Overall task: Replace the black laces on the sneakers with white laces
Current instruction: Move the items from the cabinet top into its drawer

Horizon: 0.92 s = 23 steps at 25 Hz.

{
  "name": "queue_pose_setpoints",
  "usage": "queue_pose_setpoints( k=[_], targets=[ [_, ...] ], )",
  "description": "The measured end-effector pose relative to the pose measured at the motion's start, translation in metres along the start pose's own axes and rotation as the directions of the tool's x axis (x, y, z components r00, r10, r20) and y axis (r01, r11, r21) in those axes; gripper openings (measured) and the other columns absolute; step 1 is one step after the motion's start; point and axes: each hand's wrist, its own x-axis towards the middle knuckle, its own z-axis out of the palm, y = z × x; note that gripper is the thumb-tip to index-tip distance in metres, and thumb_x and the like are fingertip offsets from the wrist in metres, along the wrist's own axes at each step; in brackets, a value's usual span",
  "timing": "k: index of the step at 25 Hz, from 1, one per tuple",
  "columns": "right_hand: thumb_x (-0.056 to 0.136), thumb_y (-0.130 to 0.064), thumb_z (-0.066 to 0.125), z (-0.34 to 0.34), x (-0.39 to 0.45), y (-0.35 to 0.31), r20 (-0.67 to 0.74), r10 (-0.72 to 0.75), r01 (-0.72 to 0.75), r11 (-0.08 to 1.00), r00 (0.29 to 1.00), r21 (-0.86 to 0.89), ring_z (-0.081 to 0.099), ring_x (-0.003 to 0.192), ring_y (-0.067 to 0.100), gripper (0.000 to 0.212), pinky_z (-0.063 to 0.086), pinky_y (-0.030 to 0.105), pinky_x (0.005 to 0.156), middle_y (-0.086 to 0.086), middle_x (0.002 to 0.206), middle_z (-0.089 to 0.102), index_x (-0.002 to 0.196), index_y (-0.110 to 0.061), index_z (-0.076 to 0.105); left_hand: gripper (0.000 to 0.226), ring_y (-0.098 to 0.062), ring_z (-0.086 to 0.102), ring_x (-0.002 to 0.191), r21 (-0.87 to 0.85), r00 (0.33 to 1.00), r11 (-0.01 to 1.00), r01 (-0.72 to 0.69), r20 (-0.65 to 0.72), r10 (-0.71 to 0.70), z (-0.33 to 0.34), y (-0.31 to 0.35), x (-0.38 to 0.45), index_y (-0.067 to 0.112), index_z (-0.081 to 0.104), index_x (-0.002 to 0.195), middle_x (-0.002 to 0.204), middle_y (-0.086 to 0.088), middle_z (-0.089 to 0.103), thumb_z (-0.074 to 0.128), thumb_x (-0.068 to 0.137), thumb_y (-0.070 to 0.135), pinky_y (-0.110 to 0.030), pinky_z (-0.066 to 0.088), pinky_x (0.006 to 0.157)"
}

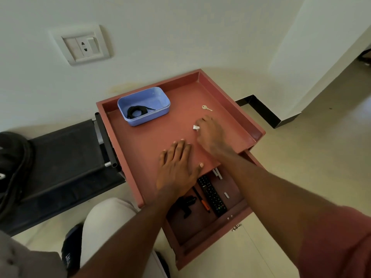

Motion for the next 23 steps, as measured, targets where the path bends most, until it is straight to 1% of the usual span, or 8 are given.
queue_pose_setpoints(
  k=[3, 6, 10, 12, 14, 18, 21, 23],
  targets=[
    [0.099, -0.022, 0.066, -0.012, -0.067, 0.009, -0.039, 0.154, -0.146, 0.976, 0.987, 0.160, 0.061, 0.097, 0.018, 0.019, 0.056, 0.039, 0.086, -0.002, 0.107, 0.062, 0.116, -0.016, 0.069, 0.074, -0.018, 0.004, 0.161, 0.019, 1.000, 1.000, -0.013, -0.002, 0.013, -0.001, 0.000, -0.002, 0.029, 0.016, 0.166, 0.175, 0.004, 0.008, 0.018, 0.103, 0.068, -0.049, 0.010, 0.128],
    [0.095, -0.025, 0.069, -0.027, -0.128, 0.022, -0.036, 0.363, -0.341, 0.902, 0.931, 0.263, 0.064, 0.087, 0.018, 0.018, 0.058, 0.042, 0.078, -0.003, 0.105, 0.064, 0.110, -0.016, 0.071, 0.073, -0.018, 0.002, 0.161, 0.017, 1.000, 1.000, -0.014, 0.010, 0.014, -0.003, 0.001, -0.003, 0.028, 0.014, 0.166, 0.175, 0.003, 0.007, 0.016, 0.104, 0.066, -0.049, 0.008, 0.128],
    [0.092, -0.027, 0.070, -0.027, -0.171, 0.037, 0.072, 0.544, -0.548, 0.834, 0.836, 0.071, 0.061, 0.078, 0.017, 0.015, 0.057, 0.037, 0.070, -0.002, 0.097, 0.063, 0.102, -0.015, 0.068, 0.073, -0.017, -0.003, 0.161, 0.010, 0.999, 1.000, -0.015, 0.042, 0.015, -0.005, 0.005, -0.005, 0.029, 0.008, 0.167, 0.175, 0.004, 0.002, 0.014, 0.104, 0.066, -0.048, 0.004, 0.129],
    [0.095, -0.022, 0.070, -0.021, -0.170, 0.037, 0.221, 0.569, -0.563, 0.821, 0.792, -0.097, 0.060, 0.079, 0.020, 0.015, 0.051, 0.033, 0.069, 0.001, 0.094, 0.063, 0.106, -0.012, 0.067, 0.072, -0.016, -0.003, 0.161, 0.012, 0.999, 1.000, -0.013, 0.042, 0.013, -0.007, 0.004, -0.004, 0.029, 0.008, 0.167, 0.175, 0.005, 0.002, 0.015, 0.104, 0.065, -0.048, 0.004, 0.129],
    [0.098, -0.018, 0.069, -0.014, -0.165, 0.036, 0.305, 0.574, -0.538, 0.818, 0.759, -0.201, 0.067, 0.092, 0.025, 0.019, 0.046, 0.033, 0.071, 0.006, 0.103, 0.067, 0.115, -0.010, 0.066, 0.072, -0.017, -0.002, 0.161, 0.022, 0.999, 1.000, -0.016, 0.034, 0.015, -0.006, 0.003, -0.004, 0.029, 0.007, 0.167, 0.175, 0.005, 0.002, 0.015, 0.105, 0.066, -0.048, 0.004, 0.129],
    [0.102, -0.015, 0.064, 0.007, -0.161, 0.039, 0.374, 0.567, -0.536, 0.821, 0.734, -0.194, 0.070, 0.104, 0.024, 0.032, 0.049, 0.031, 0.070, 0.009, 0.117, 0.069, 0.134, -0.014, 0.063, 0.074, -0.018, 0.001, 0.161, 0.044, 1.000, 0.999, -0.025, 0.015, 0.025, -0.002, 0.002, -0.001, 0.029, 0.008, 0.166, 0.175, 0.004, 0.004, 0.016, 0.104, 0.067, -0.048, 0.005, 0.128],
    [0.102, -0.016, 0.063, 0.004, -0.161, 0.038, 0.347, 0.574, -0.542, 0.818, 0.742, -0.195, 0.069, 0.109, 0.027, 0.030, 0.053, 0.035, 0.079, 0.010, 0.121, 0.069, 0.132, -0.013, 0.064, 0.074, -0.018, 0.002, 0.161, 0.045, 1.000, 0.999, -0.023, 0.010, 0.023, -0.001, 0.001, 0.000, 0.029, 0.009, 0.166, 0.175, 0.004, 0.005, 0.017, 0.104, 0.067, -0.048, 0.007, 0.128],
    [0.100, -0.021, 0.067, -0.007, -0.158, 0.036, 0.243, 0.592, -0.579, 0.805, 0.768, -0.130, 0.068, 0.093, 0.024, 0.021, 0.051, 0.035, 0.074, 0.008, 0.111, 0.071, 0.117, -0.010, 0.066, 0.074, -0.018, 0.003, 0.161, 0.033, 1.000, 0.999, -0.018, 0.012, 0.018, -0.001, 0.001, -0.002, 0.029, 0.010, 0.166, 0.175, 0.004, 0.006, 0.017, 0.104, 0.067, -0.049, 0.007, 0.129]
  ],
)
